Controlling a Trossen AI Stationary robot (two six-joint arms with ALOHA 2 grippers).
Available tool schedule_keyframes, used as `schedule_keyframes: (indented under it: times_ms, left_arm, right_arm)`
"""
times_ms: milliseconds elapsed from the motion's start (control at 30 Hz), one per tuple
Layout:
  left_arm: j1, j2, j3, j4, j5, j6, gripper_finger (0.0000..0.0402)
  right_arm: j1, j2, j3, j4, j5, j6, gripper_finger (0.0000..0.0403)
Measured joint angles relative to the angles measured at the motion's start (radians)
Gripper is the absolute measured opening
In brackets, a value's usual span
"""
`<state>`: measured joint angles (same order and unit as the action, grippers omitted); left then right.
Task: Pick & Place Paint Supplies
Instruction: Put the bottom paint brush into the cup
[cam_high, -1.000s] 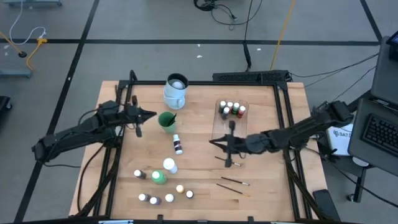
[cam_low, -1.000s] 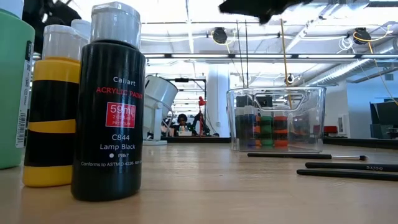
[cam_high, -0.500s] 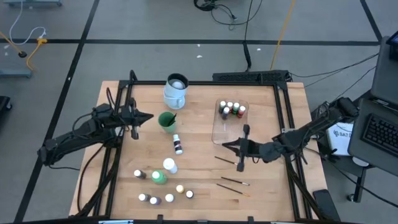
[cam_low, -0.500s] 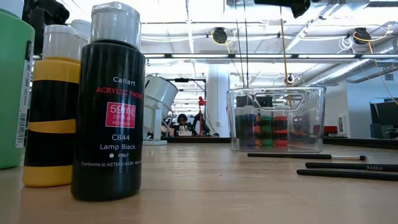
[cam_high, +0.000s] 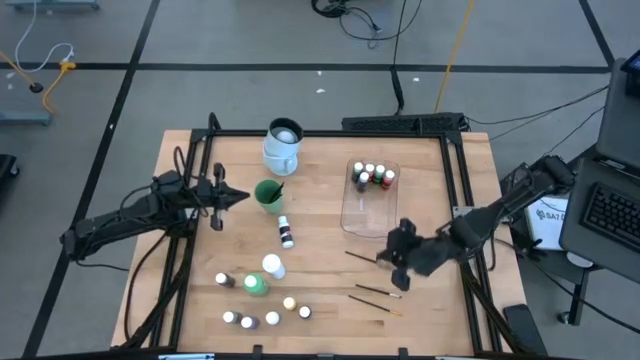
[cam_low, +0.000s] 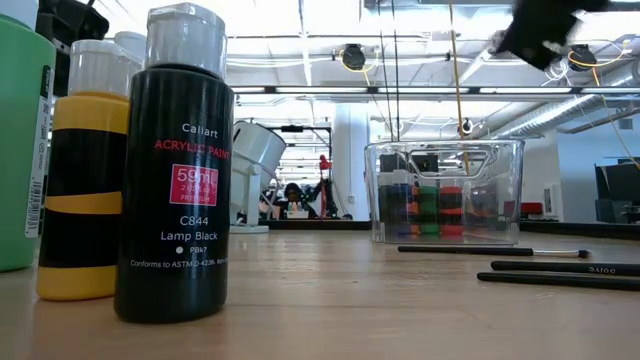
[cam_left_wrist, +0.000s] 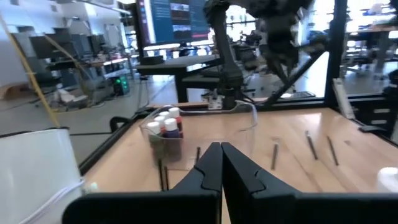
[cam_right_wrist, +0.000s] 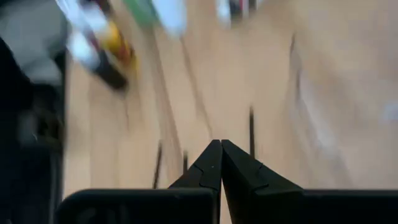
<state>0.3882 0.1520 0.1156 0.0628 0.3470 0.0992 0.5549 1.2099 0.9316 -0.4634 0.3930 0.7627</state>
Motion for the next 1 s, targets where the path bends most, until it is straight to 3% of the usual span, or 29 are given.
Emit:
schedule_keyframes:
  times_ms: [267, 433, 600, 733, 1000]
  left_arm:
    - [0.0, 0.0, 0.0, -0.007, -0.104, 0.009, 0.0004]
    - [0.0, 0.0, 0.0, -0.008, -0.112, 0.019, 0.0005]
    - [0.0, 0.0, 0.001, -0.008, -0.113, 0.023, 0.0005]
    - [0.0, 0.0, 0.001, -0.018, -0.112, 0.023, 0.0005]
    - [0.0, 0.0, 0.001, -0.03, -0.113, 0.022, 0.0005]
  right_arm:
    - [0.068, 0.22, 0.026, -0.032, -0.185, 0.185, 0.0]
    - [0.144, 0.385, 0.23, -0.185, -0.169, 0.2, 0.0]
    - [0.184, 0.508, 0.399, -0.403, -0.131, 0.314, 0.0007]
    - [0.17, 0.542, 0.414, -0.414, -0.162, 0.379, 0.0039]
    - [0.159, 0.576, 0.411, -0.46, -0.35, 0.448, 0.0142]
